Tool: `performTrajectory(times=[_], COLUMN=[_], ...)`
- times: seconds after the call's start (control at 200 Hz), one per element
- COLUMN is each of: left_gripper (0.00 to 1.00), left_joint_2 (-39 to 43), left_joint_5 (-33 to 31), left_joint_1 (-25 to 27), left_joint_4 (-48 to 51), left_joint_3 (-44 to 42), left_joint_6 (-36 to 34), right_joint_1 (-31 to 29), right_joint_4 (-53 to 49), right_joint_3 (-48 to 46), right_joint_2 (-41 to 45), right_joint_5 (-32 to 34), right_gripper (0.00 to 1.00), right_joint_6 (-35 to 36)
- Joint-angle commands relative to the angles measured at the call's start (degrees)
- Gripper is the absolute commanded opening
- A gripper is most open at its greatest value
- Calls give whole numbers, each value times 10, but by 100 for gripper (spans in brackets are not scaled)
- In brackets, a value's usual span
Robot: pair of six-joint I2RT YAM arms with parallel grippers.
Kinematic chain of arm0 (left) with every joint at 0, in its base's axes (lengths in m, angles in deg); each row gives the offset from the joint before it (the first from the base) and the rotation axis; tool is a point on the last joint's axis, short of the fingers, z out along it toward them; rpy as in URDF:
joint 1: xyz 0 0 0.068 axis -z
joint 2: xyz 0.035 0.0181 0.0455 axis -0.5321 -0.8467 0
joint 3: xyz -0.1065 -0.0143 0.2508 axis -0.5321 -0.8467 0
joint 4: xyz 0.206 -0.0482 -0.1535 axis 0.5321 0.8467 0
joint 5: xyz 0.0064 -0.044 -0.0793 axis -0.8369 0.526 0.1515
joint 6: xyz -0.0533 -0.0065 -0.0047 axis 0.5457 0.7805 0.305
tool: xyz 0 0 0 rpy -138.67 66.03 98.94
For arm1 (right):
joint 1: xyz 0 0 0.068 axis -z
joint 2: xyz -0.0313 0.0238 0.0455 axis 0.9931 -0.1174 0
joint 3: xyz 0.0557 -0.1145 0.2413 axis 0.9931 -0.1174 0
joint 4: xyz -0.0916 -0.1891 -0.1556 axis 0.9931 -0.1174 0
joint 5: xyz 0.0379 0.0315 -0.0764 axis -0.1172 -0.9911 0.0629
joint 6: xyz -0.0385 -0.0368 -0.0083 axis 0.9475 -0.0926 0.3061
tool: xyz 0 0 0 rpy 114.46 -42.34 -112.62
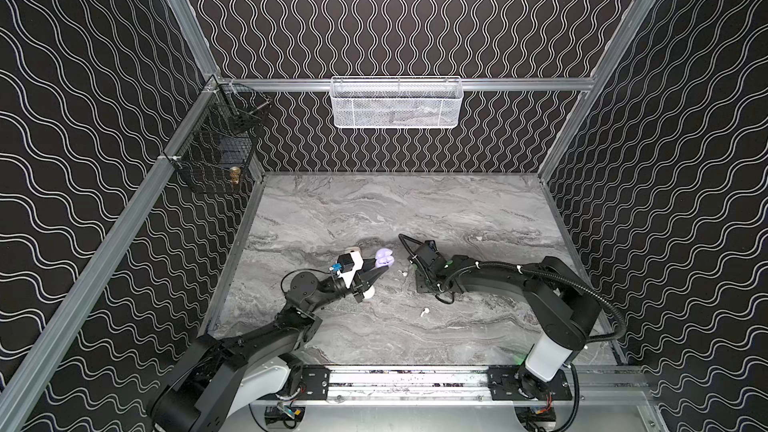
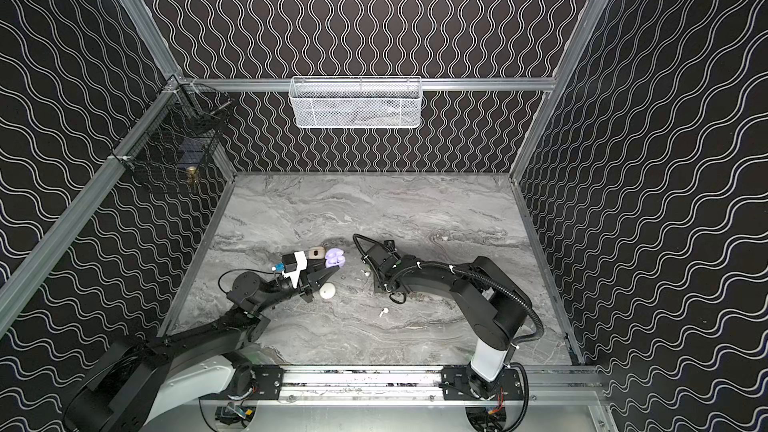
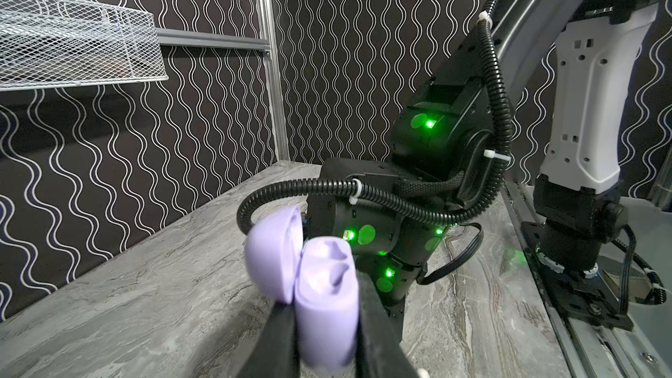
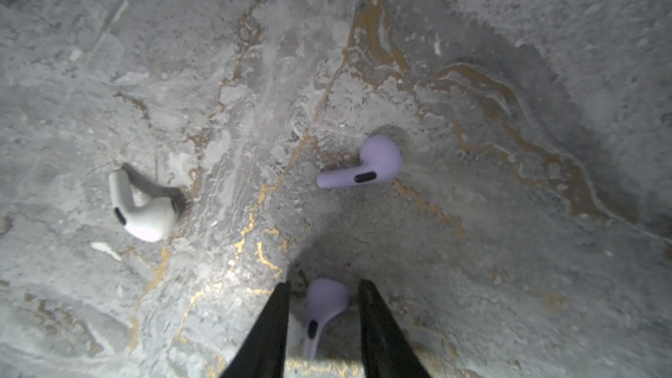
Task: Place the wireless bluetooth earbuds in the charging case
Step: 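Lower the right gripper and close it on the lavender earbud, then lift the lavender earbud and carry it to the open case in the left gripper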
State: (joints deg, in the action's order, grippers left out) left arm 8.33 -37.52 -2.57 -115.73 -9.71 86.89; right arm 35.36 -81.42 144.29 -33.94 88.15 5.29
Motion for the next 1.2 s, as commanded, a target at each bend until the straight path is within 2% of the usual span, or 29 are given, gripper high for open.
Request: performTrajectory(times=[0.0, 0.761, 1.016, 1.196], left_gripper=[0, 0, 0, 0], left_joint_2=[1, 0, -6, -7], left_joint_5=[0, 1, 9, 15], left_joint_1=[0, 2, 2, 3], left_joint_4=[-4, -9, -37, -52], left_joint_3=[4, 4, -4, -8], left_joint_6=[-9, -12, -8, -7], right_joint_1=[0, -1, -16, -62], right_joint_4=[-3, 10, -7, -51], right_joint_3=[-2, -20, -23, 10], right_joint_2=[-6, 25, 132, 234], right_joint_5=[-4, -8, 44, 108], right_gripper=[33, 16, 13, 13], right_joint_6=[-2, -22, -52, -70])
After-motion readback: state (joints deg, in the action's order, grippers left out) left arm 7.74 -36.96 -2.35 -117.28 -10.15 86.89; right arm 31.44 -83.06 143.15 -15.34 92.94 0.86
